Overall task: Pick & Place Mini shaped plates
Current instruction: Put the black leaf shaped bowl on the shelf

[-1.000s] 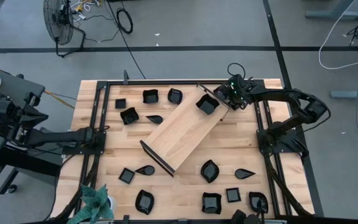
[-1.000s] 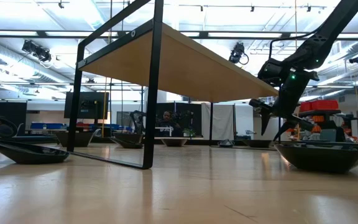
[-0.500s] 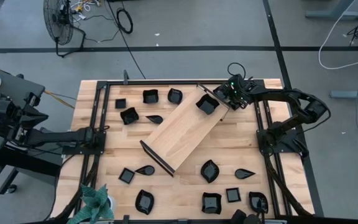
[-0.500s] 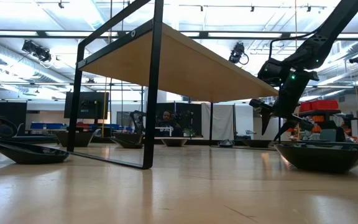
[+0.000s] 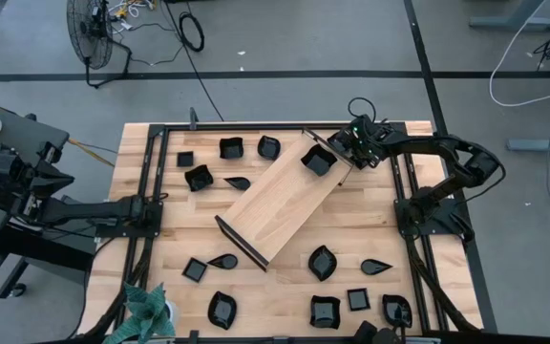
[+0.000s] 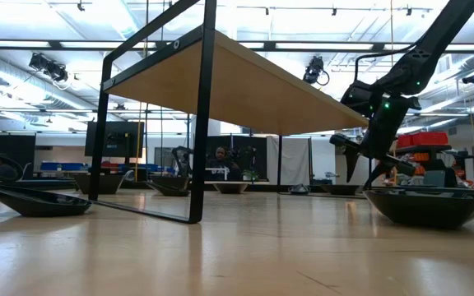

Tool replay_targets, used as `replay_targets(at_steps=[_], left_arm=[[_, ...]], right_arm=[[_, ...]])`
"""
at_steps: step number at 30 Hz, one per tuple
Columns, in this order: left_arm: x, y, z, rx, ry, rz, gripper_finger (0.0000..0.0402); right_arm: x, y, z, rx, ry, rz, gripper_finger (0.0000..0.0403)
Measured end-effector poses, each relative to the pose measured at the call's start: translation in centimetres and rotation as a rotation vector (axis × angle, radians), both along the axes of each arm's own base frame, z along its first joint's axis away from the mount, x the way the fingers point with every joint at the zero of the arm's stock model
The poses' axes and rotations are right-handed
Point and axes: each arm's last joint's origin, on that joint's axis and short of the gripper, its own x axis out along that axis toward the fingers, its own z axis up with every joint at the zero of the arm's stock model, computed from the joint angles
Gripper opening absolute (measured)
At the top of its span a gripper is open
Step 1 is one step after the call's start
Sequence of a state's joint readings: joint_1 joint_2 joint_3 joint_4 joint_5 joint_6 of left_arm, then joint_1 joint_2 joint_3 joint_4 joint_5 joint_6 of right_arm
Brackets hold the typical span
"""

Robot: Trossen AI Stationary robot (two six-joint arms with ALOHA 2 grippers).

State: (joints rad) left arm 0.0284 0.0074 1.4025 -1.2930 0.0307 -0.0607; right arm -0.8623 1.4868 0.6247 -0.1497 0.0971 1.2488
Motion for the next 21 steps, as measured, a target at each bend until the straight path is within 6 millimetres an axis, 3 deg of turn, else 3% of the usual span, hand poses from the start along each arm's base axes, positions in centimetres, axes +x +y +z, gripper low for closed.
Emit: replay_targets(at_steps=[6, 21], left_arm=[[0.0, 0.0, 0.0, 0.0, 0.0, 0.0, 0.0025], [0.0, 0.0, 0.0, 0.0, 0.0, 0.0, 0.0025]], right_arm=[[0.0, 0.0, 0.0, 0.0, 0.0, 0.0, 0.0164], [-0.05, 0.06, -0.05, 0.014, -0.005, -0.023, 0.0076]])
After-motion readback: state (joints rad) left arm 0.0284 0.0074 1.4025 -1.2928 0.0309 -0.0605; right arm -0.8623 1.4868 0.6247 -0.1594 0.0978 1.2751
